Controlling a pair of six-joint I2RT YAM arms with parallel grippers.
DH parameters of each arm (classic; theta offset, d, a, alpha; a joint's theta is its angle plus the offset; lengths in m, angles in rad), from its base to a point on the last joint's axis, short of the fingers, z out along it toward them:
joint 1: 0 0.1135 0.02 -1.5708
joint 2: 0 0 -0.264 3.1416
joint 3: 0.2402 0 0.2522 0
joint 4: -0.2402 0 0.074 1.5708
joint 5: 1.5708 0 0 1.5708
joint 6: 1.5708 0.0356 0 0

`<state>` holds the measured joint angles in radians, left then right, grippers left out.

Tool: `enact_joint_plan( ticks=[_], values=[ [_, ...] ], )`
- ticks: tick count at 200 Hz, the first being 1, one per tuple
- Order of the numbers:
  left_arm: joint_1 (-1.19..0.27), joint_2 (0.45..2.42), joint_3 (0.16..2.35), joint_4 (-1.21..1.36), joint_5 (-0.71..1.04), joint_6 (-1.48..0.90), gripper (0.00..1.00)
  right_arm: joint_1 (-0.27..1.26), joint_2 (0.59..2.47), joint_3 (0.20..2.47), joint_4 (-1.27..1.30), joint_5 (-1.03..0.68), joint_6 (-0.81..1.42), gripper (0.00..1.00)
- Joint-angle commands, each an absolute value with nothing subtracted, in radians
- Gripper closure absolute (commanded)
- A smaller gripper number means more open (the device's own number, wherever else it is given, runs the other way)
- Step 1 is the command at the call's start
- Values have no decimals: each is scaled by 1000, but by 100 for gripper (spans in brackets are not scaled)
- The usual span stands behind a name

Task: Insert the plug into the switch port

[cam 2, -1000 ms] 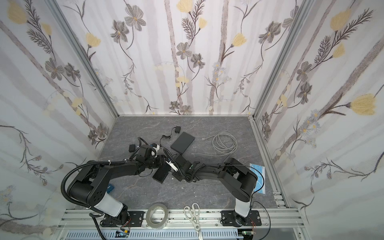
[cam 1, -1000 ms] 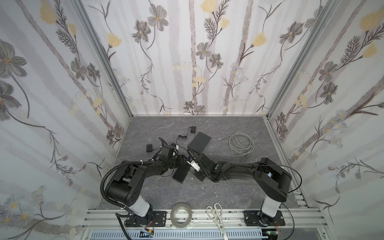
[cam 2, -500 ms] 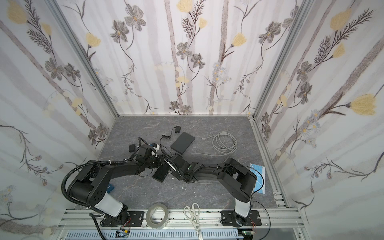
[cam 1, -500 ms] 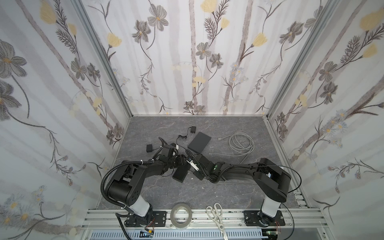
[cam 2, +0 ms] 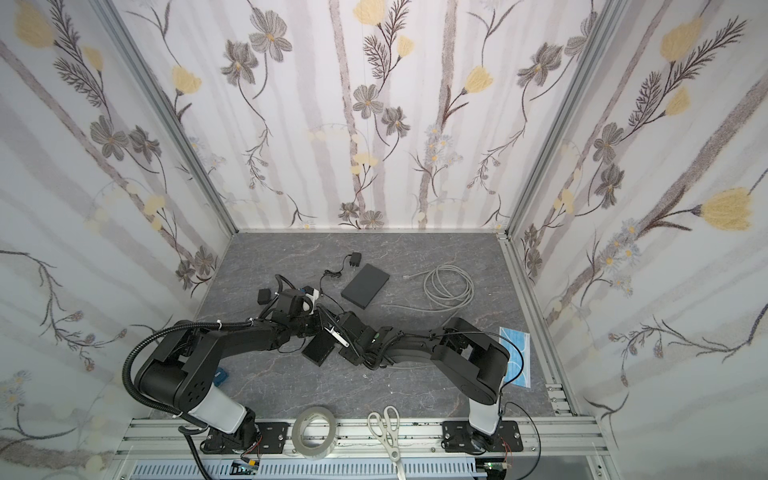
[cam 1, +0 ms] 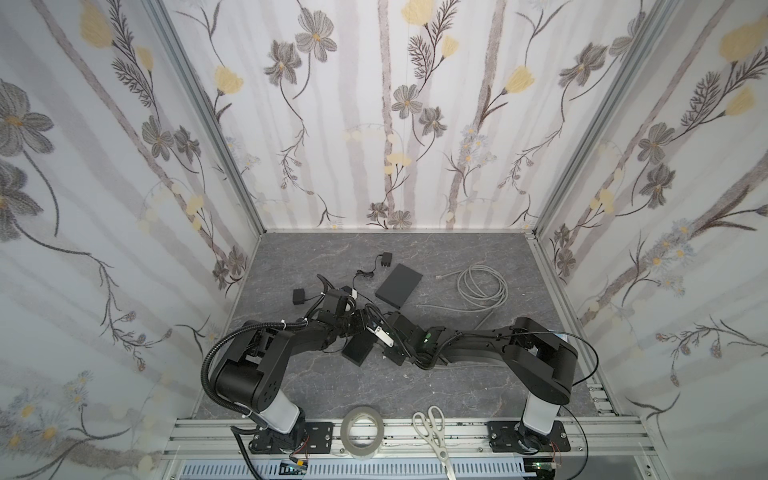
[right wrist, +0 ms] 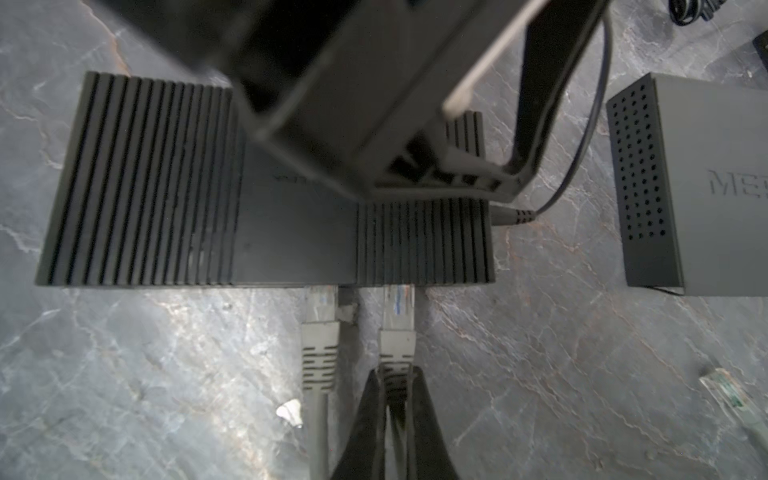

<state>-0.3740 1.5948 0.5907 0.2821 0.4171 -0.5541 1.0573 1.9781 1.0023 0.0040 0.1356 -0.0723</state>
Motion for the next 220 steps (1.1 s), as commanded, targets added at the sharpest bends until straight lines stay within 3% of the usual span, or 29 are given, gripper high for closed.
enact_joint_plan(
  ticks=[1,46,142,220],
  values=[
    [-376,1597,591,278,457,-565,42,1058,1983,1010,96,116,-81,100],
    [-377,1600,591,279,458,-565,42,1059,1999,1025,74,197,-82,100],
    [-382,1616,566,323,472,-597,43,1063,2024,1085,125,173,-103,100],
    [-398,1614,508,378,531,-624,49,1026,1993,1035,248,18,-123,100]
  ],
)
